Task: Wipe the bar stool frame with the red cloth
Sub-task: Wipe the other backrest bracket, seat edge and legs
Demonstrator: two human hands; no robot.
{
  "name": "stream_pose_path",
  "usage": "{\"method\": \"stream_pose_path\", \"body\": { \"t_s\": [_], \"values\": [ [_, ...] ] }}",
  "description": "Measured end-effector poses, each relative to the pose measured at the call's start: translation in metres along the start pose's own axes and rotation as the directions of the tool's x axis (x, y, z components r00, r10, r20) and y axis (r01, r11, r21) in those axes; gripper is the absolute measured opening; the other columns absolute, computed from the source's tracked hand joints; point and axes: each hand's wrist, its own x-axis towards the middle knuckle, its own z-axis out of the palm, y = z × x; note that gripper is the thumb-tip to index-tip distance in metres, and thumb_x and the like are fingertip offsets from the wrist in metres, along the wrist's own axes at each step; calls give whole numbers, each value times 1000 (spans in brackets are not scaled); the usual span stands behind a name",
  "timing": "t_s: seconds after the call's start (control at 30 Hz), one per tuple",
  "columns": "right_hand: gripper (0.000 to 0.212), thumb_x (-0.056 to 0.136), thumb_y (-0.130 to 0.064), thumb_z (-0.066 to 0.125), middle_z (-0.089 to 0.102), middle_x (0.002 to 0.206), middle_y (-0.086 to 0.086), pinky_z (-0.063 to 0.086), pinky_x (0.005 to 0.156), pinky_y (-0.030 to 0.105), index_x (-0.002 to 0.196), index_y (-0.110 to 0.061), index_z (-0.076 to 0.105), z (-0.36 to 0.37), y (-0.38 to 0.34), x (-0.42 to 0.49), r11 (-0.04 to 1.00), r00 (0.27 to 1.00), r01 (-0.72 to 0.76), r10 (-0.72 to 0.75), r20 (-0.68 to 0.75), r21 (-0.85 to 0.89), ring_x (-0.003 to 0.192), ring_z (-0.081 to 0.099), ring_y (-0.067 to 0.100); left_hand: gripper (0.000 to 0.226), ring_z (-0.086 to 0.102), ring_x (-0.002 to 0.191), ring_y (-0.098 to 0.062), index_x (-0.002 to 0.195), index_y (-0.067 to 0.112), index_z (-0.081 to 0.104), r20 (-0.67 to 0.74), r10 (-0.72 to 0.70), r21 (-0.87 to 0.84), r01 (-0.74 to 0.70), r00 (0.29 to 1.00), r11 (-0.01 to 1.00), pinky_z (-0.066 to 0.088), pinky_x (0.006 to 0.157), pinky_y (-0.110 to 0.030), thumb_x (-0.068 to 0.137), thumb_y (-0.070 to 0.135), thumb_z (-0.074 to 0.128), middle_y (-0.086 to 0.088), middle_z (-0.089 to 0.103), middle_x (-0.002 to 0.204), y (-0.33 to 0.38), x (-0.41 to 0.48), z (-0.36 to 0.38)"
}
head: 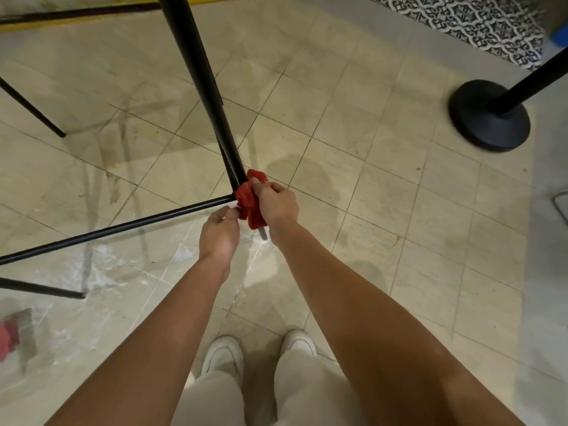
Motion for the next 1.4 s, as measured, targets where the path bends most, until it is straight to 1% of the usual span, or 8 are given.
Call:
{"method": "stream_pose_path", "body": {
  "t_s": [0.2,0.37,0.6,0.97,1.13,1.23,1.33,1.4],
  "values": [
    [10,88,-31,61,64,91,2,50,89,34,89,-21,59,4,-13,-13,995,997,-71,71,2,73,93,60,21,38,54,116,-24,125,18,57,5,-22,2,22,1000,1000,43,103,-40,91,34,51,0,58,123,8,-12,-12],
    [11,82,-32,65,71,96,5,52,91,40,87,-22,67,4,-28,-25,992,998,52,-55,20,115,95,65,23,18,53,90,-21,75,21,55,12,-12,-44,13,1000,999,46,98,-38,90,31,51,5,54,80,25,-26,-13],
    [12,83,-32,66,70,88,0,52,87,34,74,-26,64,2,-48,-43,979,988,150,-154,22,136,92,65,20,31,57,108,-19,111,21,62,-18,76,-52,-77,997,996,46,95,-35,85,36,53,2,63,113,31,-35,-25],
    [12,88,-21,64,61,68,-6,48,47,17,77,-19,58,-13,-47,-37,988,987,95,-109,115,124,51,60,2,19,56,94,-16,104,24,59,-40,101,-104,-105,994,989,45,94,-33,88,30,54,1,63,107,29,-26,-44],
    [17,84,-27,67,67,87,0,51,69,24,96,-15,65,-14,-35,-39,979,978,177,-187,94,106,81,64,15,27,57,107,-19,112,23,59,-39,147,-100,-150,988,984,44,92,-33,87,33,54,1,63,113,34,-29,-41],
    [37,81,-22,70,64,100,7,53,73,32,112,-11,54,-15,-15,-41,995,995,43,-51,90,87,83,63,20,30,58,100,-13,115,23,57,15,209,-52,-208,978,977,46,88,-29,88,37,56,3,62,111,27,-36,-36],
    [35,84,-16,62,59,104,12,52,78,39,114,-5,48,-15,1,-46,997,984,-52,42,176,53,87,60,22,32,57,85,-2,117,28,53,139,248,-30,-247,959,969,43,71,-18,89,44,57,8,61,101,19,-44,-31],
    [33,89,-20,52,59,108,12,53,80,43,116,-2,52,-15,8,-47,992,959,-94,67,276,85,97,59,27,39,57,93,-3,124,29,49,189,274,-19,-276,943,961,44,76,-17,89,44,57,12,59,103,12,-45,-28]
  ]
}}
